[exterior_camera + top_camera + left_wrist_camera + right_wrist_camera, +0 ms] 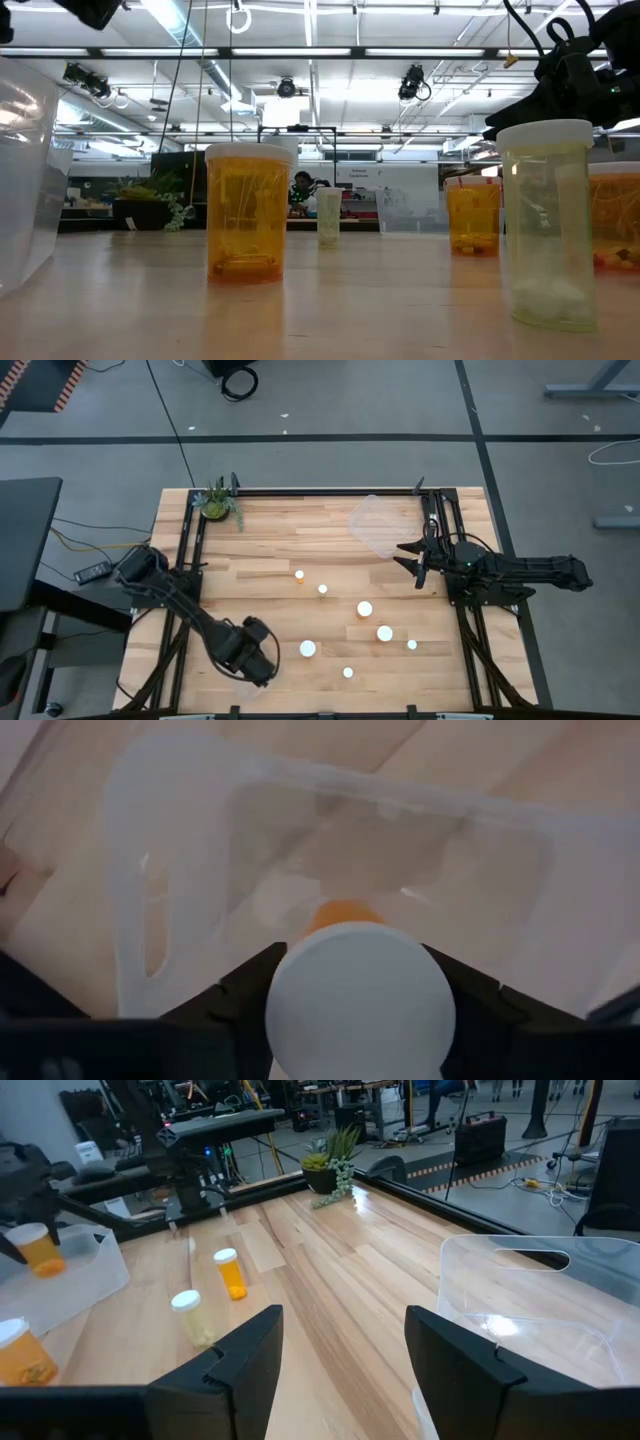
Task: Pick and place medicine bottles into bin by pill shape (circle, oval)
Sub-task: Put the big orange pill bottle into the bottom transparent bin
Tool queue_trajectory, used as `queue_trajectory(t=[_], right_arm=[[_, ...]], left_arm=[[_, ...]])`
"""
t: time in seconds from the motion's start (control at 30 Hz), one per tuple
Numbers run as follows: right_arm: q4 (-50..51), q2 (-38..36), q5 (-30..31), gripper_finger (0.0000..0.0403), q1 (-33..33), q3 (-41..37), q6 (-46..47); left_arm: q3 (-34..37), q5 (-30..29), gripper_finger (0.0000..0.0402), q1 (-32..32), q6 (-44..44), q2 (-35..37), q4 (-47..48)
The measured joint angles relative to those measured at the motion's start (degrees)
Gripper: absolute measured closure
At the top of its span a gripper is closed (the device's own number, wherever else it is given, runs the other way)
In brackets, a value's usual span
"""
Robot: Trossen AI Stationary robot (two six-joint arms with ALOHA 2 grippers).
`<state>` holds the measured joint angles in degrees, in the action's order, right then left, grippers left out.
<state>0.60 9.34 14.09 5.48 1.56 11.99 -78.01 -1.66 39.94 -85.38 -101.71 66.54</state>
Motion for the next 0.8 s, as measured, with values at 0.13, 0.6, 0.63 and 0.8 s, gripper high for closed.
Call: queue_trajectory(t=[0.13, 0.6, 0.63, 0.8], right_arm=[[0.0, 0.0, 0.0, 0.0185, 0.0, 0.0, 0.0], [0.0, 0.0, 0.0, 0.0185, 0.0, 0.0, 0.0], [0.0, 0.0, 0.0, 0.0185, 0.0, 0.0, 0.0], [0.0, 0.0, 0.0, 0.0185, 0.0, 0.0, 0.0]], left_arm=[[1.7, 0.0, 0.0195, 1.2, -1.1, 0.0, -0.3], [7.8, 0.1, 0.0193, 3.2, -2.8, 0.0, -5.1], [8.1, 0.2, 0.0192, 3.3, -2.9, 0.0, -5.1], [9.4, 0.3, 0.0172, 4.6, -4.3, 0.0, -4.9]])
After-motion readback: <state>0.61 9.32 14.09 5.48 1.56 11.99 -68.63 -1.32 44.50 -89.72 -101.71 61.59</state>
